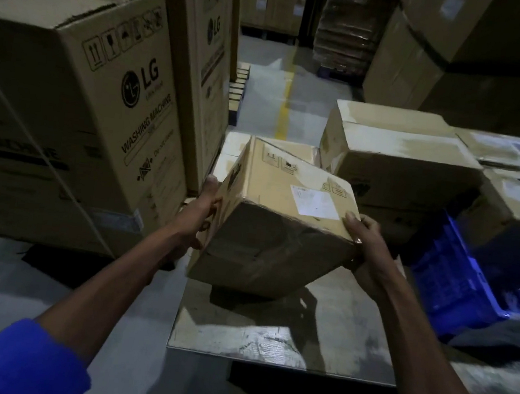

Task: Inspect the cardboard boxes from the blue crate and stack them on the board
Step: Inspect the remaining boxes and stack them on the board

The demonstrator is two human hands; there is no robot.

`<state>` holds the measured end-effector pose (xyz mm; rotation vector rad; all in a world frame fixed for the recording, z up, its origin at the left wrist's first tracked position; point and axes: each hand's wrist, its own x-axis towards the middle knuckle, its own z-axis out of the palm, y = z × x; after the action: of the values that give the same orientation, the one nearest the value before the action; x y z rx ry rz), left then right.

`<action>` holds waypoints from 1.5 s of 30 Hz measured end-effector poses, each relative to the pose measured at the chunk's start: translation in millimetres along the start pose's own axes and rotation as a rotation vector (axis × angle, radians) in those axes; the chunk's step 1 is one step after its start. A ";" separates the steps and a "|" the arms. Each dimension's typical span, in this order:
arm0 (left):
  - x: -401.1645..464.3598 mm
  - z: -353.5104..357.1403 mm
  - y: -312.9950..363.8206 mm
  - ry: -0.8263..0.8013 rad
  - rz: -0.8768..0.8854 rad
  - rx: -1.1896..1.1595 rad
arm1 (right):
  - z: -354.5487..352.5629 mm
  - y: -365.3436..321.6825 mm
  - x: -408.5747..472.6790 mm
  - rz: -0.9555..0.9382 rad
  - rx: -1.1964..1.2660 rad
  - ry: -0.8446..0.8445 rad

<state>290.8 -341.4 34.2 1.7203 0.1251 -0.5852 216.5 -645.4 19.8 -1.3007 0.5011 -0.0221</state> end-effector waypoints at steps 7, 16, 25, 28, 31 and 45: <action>4.4 -7.5 -2.9 -0.046 0.022 -0.113 | 13.5 -9.4 -2.3 -0.112 -0.126 -0.037; 7.2 10.1 -20.3 0.153 0.149 0.038 | -2.9 7.5 -1.6 -0.132 -0.228 -0.139; 9.0 -2.9 -21.0 0.117 0.247 -0.041 | -7.1 40.8 17.1 0.056 -0.061 -0.077; 11.1 -18.3 -24.0 0.110 0.273 -0.103 | -7.0 83.9 29.2 0.295 -0.233 0.139; 9.6 -35.8 -26.2 0.117 0.302 -0.087 | 0.1 113.2 26.3 0.496 -0.171 0.045; 16.9 -32.4 -75.0 0.245 0.124 0.106 | -10.8 70.5 10.1 0.123 0.146 -0.085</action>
<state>286.2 -296.6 -36.1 1.8836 0.1612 -0.2925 203.1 -638.3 -50.7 -1.1221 0.4963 0.0971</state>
